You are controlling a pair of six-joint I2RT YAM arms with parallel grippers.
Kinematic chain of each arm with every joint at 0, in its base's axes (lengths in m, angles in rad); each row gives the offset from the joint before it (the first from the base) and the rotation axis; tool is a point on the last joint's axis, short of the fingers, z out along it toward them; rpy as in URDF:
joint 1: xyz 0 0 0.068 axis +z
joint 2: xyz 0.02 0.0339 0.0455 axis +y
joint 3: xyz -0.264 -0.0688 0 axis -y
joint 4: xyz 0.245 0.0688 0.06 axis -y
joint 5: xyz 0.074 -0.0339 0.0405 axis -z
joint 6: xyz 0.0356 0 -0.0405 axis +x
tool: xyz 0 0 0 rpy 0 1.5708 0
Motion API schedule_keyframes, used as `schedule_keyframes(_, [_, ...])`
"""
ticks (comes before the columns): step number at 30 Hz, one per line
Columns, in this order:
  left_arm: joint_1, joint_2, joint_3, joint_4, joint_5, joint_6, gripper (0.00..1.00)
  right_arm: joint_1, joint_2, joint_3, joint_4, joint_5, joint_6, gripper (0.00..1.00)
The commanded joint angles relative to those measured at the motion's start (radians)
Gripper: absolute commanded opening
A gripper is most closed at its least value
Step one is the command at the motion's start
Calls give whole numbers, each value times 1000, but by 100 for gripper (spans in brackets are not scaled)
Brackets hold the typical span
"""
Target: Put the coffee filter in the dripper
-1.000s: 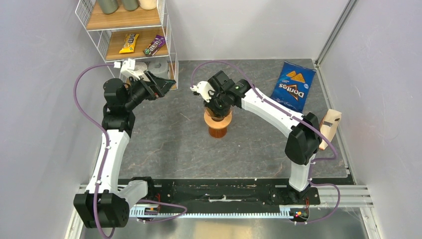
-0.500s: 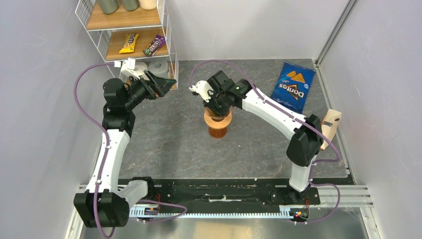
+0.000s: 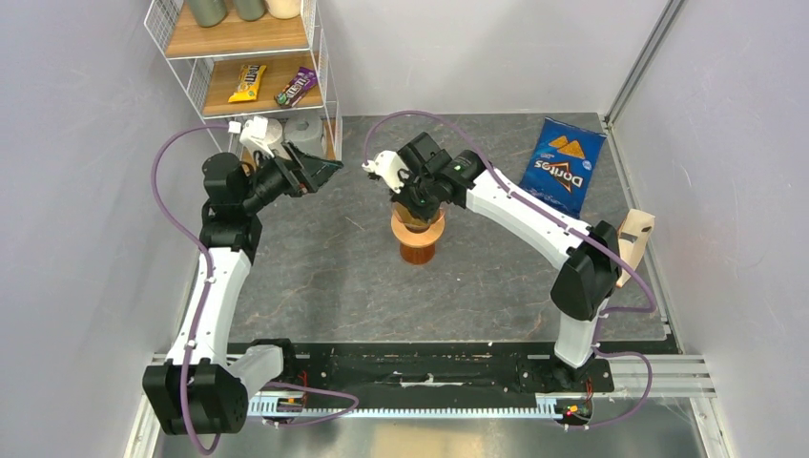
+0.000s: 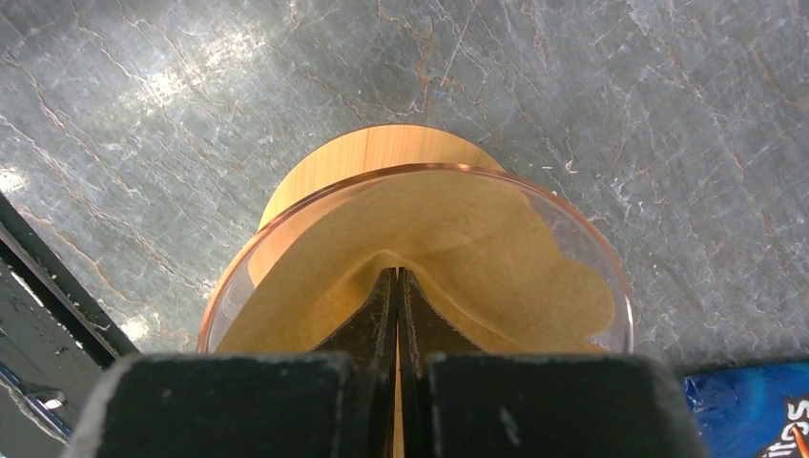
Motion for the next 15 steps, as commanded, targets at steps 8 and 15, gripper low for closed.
schedule_keyframes(8, [-69, 15, -36, 43, 194, 56, 64, 0, -169, 99, -16, 11, 51, 0])
schedule_keyframes(15, [-269, 67, 77, -203, 124, 299, 45, -86, -261, 9, -48, -72, 140, 0])
